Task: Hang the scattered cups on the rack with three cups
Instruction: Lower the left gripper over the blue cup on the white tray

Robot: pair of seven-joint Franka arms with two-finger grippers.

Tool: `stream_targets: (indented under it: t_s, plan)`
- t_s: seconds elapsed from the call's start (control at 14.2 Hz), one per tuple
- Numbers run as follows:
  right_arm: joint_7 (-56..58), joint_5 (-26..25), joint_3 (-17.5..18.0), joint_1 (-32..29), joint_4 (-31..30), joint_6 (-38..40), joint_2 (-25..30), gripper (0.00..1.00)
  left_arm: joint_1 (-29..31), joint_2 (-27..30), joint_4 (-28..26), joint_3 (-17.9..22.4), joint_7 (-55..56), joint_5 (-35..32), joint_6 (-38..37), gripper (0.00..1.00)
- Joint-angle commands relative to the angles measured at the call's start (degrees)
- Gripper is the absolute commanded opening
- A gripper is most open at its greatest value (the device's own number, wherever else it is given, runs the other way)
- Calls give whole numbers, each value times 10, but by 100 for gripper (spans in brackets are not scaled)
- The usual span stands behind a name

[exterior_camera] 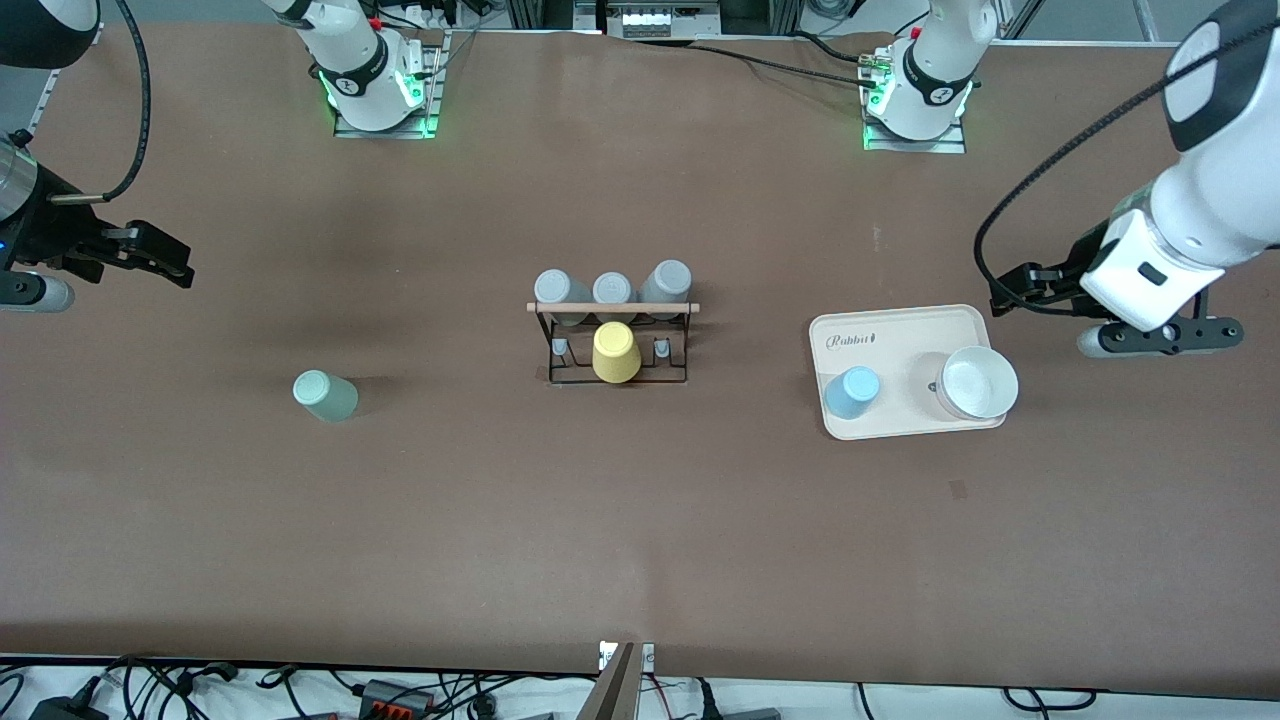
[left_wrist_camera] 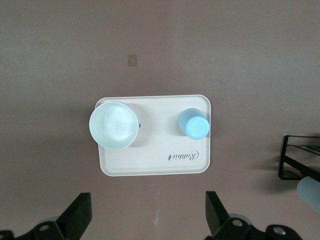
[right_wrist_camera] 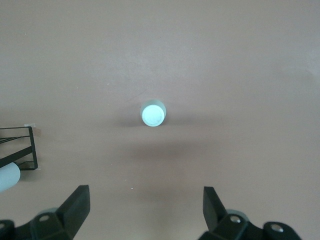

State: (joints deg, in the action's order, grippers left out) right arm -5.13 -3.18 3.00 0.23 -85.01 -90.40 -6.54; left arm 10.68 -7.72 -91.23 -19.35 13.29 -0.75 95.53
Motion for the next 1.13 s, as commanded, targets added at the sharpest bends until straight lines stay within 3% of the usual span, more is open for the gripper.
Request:
stream_targets:
  t_s: [0.0,0.07,0.28,0.49,0.77,1.06]
  plan:
    - [-2,-3,3,0,8,8,-8,100,5,43,-46,3,-4,11,30,100]
    - [2,-3,3,0,11,8,-8,100,1,38,-39,11,-5,11,26,100]
    - [10,-3,3,-3,12,4,-8,100,-79,33,-17,90,-8,12,-12,100]
    - [5,-4,2,-3,16,2,-8,100,-85,22,-15,88,-5,10,-11,100]
    - [-3,-2,3,3,15,10,-3,100,-90,-78,21,86,-10,2,2,100]
    - [-3,-2,3,3,15,9,-3,100,-96,-170,6,86,-11,1,114,100]
